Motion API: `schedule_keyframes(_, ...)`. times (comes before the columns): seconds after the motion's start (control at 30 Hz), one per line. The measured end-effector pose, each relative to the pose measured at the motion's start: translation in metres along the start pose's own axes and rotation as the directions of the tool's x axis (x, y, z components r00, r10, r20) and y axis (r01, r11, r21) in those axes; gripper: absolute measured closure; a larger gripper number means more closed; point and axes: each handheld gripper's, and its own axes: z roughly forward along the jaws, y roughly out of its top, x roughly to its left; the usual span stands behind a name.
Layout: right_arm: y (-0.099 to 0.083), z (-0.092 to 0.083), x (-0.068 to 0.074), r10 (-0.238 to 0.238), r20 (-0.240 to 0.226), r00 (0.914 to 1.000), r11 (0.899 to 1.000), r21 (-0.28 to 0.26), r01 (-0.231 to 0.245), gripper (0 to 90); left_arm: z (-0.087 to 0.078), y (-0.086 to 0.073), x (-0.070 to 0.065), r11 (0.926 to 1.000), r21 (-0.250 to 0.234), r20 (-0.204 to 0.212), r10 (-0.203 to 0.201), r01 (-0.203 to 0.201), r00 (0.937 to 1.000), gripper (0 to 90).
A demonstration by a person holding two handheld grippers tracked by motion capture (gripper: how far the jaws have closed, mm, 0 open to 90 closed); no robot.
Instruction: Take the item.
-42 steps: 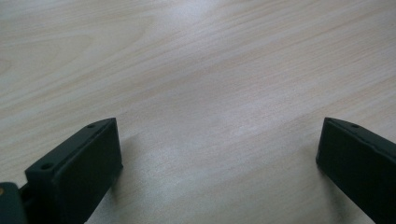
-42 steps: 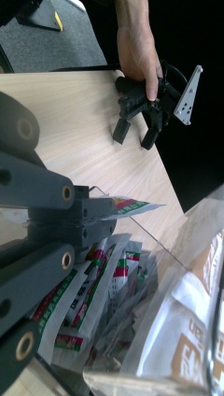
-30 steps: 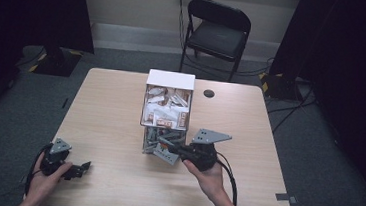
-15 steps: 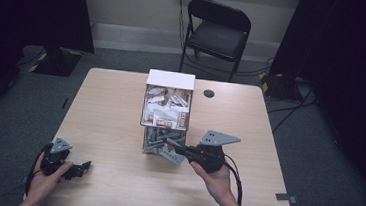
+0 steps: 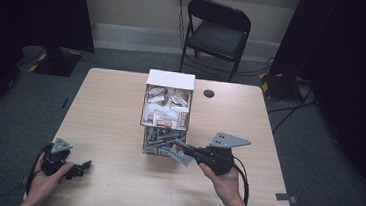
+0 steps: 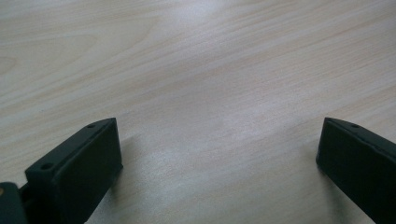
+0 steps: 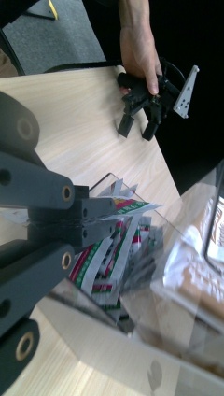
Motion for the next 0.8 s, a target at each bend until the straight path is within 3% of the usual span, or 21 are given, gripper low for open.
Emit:
schedule_keyframes(0.5,0.002,-0.034,-0.018,0.043,0.058,0.9974,0.998,-0.052,-0.04,90.0,0.0,0.0,0.0,1.0,0.0,0.0,0.0,0.0,1.0,0.0)
schedule_keyframes(0.8,0.001,-0.038,-0.034,0.066,0.109,0.9918,0.997,-0.058,-0.06,90.0,0.0,0.0,0.0,1.0,0.0,0.0,0.0,0.0,1.0,0.0)
